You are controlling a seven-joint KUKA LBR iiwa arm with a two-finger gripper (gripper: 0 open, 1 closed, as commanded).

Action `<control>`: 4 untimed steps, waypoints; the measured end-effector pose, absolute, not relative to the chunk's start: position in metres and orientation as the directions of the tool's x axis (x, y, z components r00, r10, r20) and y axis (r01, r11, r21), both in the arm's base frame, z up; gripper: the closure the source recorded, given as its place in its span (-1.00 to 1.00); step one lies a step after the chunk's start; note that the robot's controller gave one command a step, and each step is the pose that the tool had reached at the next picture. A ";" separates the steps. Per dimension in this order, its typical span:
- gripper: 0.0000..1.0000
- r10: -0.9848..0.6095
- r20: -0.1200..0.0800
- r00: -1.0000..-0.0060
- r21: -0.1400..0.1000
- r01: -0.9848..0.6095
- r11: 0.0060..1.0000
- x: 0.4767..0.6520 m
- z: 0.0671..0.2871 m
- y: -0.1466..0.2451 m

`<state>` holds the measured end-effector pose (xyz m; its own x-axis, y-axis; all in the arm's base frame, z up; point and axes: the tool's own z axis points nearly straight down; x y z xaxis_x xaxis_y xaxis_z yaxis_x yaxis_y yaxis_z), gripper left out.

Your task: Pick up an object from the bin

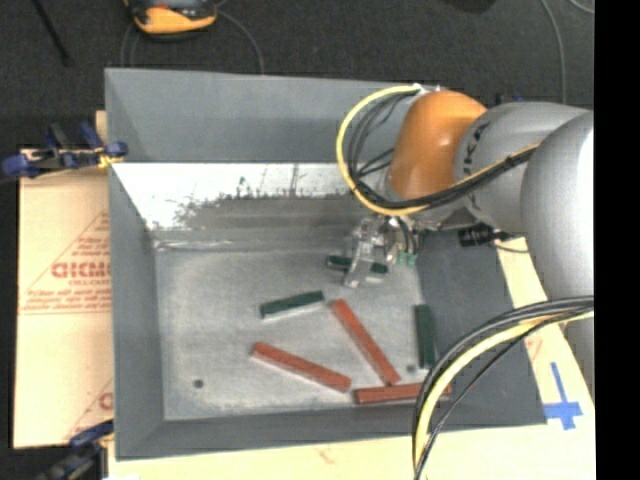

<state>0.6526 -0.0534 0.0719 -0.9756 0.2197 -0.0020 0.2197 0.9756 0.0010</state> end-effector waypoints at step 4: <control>1.00 0.219 -0.006 -0.976 0.001 0.219 0.976 0.653 0.092 -0.054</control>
Offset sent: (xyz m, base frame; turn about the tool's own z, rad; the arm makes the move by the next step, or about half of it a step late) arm 0.0001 0.0000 0.0307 0.0000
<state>0.6532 -0.0538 0.0924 -0.9756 0.2194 -0.0058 0.2194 0.9756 0.0013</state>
